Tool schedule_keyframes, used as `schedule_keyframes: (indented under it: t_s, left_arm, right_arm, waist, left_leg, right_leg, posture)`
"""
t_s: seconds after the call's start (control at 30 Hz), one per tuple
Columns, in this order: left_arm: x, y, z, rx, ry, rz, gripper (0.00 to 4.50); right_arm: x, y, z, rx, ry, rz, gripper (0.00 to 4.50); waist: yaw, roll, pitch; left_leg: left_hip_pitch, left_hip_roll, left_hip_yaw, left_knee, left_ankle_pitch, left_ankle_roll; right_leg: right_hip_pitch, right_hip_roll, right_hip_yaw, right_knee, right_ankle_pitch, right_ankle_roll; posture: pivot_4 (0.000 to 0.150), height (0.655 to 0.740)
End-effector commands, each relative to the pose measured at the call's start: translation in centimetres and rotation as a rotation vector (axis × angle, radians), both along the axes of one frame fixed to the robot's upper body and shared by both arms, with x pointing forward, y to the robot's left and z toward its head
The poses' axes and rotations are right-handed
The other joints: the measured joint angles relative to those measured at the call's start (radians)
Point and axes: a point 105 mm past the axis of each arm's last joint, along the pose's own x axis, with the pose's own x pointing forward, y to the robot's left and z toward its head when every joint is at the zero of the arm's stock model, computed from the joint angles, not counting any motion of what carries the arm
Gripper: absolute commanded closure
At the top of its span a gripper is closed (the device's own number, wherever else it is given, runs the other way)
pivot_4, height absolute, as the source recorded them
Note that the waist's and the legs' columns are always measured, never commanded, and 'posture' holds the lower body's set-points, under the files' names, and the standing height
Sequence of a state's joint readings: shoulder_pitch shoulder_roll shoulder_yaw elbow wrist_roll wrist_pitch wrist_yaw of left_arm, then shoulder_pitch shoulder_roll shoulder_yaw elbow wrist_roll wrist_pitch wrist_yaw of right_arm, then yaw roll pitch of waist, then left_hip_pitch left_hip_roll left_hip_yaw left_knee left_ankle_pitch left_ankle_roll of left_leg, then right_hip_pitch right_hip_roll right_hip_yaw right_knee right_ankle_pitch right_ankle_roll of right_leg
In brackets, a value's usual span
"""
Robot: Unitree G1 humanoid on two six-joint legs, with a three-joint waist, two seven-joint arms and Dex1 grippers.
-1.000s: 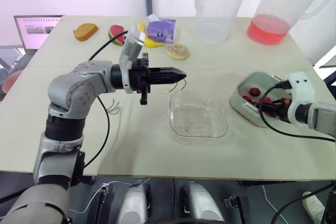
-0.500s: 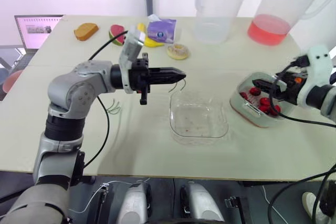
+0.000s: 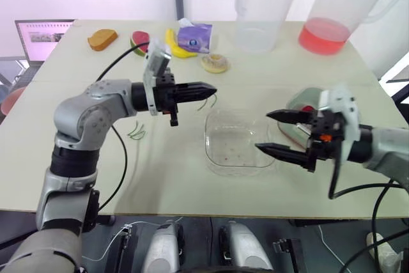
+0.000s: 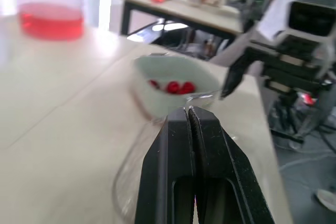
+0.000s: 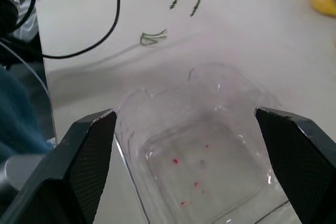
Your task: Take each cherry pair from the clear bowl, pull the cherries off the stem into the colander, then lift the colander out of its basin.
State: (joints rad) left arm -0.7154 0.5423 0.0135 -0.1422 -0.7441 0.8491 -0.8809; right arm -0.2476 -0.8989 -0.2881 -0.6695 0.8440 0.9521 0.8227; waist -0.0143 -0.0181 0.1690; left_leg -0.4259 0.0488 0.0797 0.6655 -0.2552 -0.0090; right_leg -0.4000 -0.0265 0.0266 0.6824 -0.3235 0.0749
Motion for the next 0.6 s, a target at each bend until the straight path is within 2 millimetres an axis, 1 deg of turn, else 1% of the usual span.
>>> schedule_keyframes:
  t_s: [0.03, 0.17, 0.23, 0.3, 0.37, 0.43, 0.6]
  left_arm:
    - [1.0, 3.6, 0.4, 0.007, -0.026, 0.221, 4.50]
    - [1.7, 8.9, -2.3, 0.009, 0.089, 0.460, 4.50]
    - [1.9, 10.9, -3.9, 0.013, 0.157, 0.546, 4.50]
    - [2.3, 12.6, -5.0, -0.008, 0.212, 0.628, 4.50]
    - [2.4, 13.5, -5.6, -0.054, 0.262, 0.664, 4.50]
    - [2.5, 13.9, -6.2, -0.079, 0.295, 0.679, 4.50]
    - [2.6, 14.5, -8.8, -0.053, 0.365, 0.715, 4.50]
  right_arm:
    - [0.2, -0.2, 0.3, -0.059, -0.046, -0.003, 0.05]
    - [0.2, -0.1, 0.2, -0.077, -0.041, 0.009, 0.05]
    - [0.3, 0.0, 0.1, -0.084, -0.040, 0.014, 0.05]
    - [0.6, 0.0, 0.1, -0.086, -0.031, -0.001, 0.05]
    - [0.5, 0.1, 0.1, -0.094, -0.023, 0.011, 0.05]
    - [0.6, 0.3, 0.1, -0.093, -0.017, 0.017, 0.05]
    - [0.6, 0.6, 0.1, -0.097, -0.009, 0.028, 0.05]
  waist:
    - [-0.001, 0.000, 0.000]
    - [-0.003, 0.000, 0.000]
    - [-0.001, 0.000, 0.000]
    - [0.003, -0.001, 0.000]
    - [0.007, -0.002, 0.000]
    - [0.006, -0.002, 0.000]
    - [0.001, -0.002, 0.000]
  left_leg:
    - [0.000, 0.000, 0.000, 0.000, 0.000, 0.000]
    - [0.001, 0.001, 0.000, 0.000, 0.000, 0.000]
    - [0.001, 0.001, 0.000, 0.000, 0.000, 0.000]
    - [0.001, 0.001, 0.000, 0.000, 0.000, 0.000]
    - [0.000, 0.000, 0.000, 0.001, 0.000, 0.000]
    - [0.000, 0.000, -0.001, 0.001, 0.000, 0.000]
    - [0.000, 0.000, 0.000, 0.000, 0.000, 0.000]
  right_leg:
    - [0.000, 0.000, 0.000, 0.000, 0.000, 0.000]
    - [0.000, 0.000, 0.000, 0.000, 0.000, 0.000]
    - [0.000, -0.001, 0.000, 0.000, 0.000, 0.000]
    - [0.000, -0.001, -0.001, 0.000, 0.000, 0.000]
    - [0.001, -0.002, -0.002, 0.000, 0.000, 0.000]
    - [0.001, -0.003, -0.002, 0.000, 0.000, 0.000]
    - [0.001, -0.003, -0.002, 0.000, 0.000, 0.000]
  posture:
    - [0.150, 0.7400]
    - [0.150, 0.7400]
    - [0.150, 0.7400]
    - [0.150, 0.7400]
    - [0.150, 0.7400]
    - [0.150, 0.7400]
    - [0.150, 0.7400]
